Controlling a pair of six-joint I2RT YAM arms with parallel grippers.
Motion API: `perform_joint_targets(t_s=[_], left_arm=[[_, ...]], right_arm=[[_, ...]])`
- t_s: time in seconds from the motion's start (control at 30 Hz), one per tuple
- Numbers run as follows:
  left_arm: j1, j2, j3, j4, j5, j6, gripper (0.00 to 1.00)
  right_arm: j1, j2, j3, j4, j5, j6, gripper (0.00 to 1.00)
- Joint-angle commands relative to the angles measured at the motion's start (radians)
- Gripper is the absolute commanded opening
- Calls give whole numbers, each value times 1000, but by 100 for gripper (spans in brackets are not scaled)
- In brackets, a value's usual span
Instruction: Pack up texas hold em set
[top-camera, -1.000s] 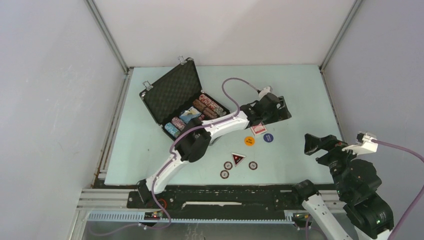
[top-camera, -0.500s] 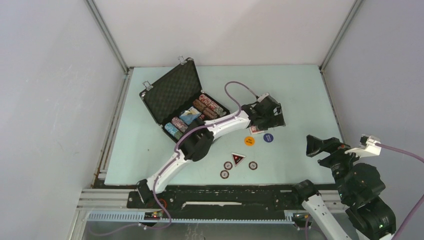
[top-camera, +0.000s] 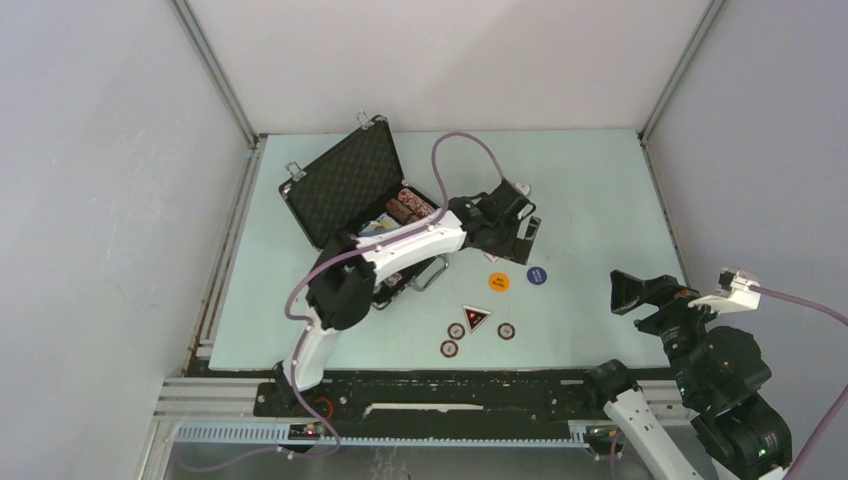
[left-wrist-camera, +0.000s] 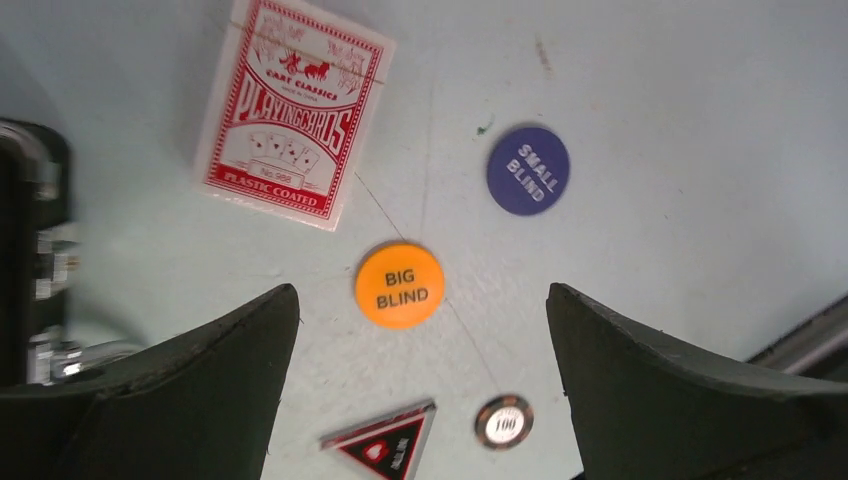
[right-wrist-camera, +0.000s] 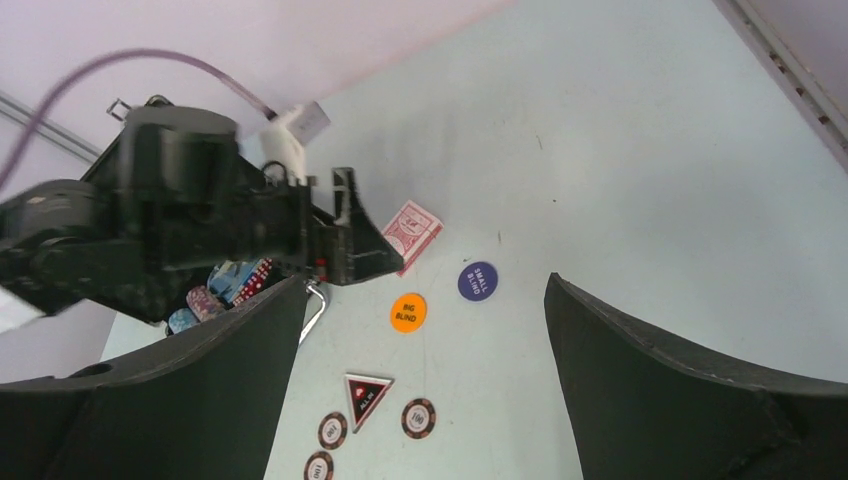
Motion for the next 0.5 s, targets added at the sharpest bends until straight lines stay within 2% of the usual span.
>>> perform_joint_targets(t_s=[0.0, 0.07, 0.2, 0.37, 0.47], left_arm=[[-1, -148, -19, 15, -1, 263, 100], [12, -123, 15, -19, -26, 310, 100], [28, 21, 208, -149, -140, 367, 100], [48, 167, 391, -190, -161, 370, 100], [67, 208, 430, -169, -144, 352, 100]], right_arm=[[6, 9, 27, 7, -20, -29, 99], [6, 8, 27, 3, -36, -30, 99], [7, -1, 27, 6, -56, -26, 99], [6, 7, 27, 8, -66, -30, 99], [6, 4, 27, 3, -68, -28, 99]])
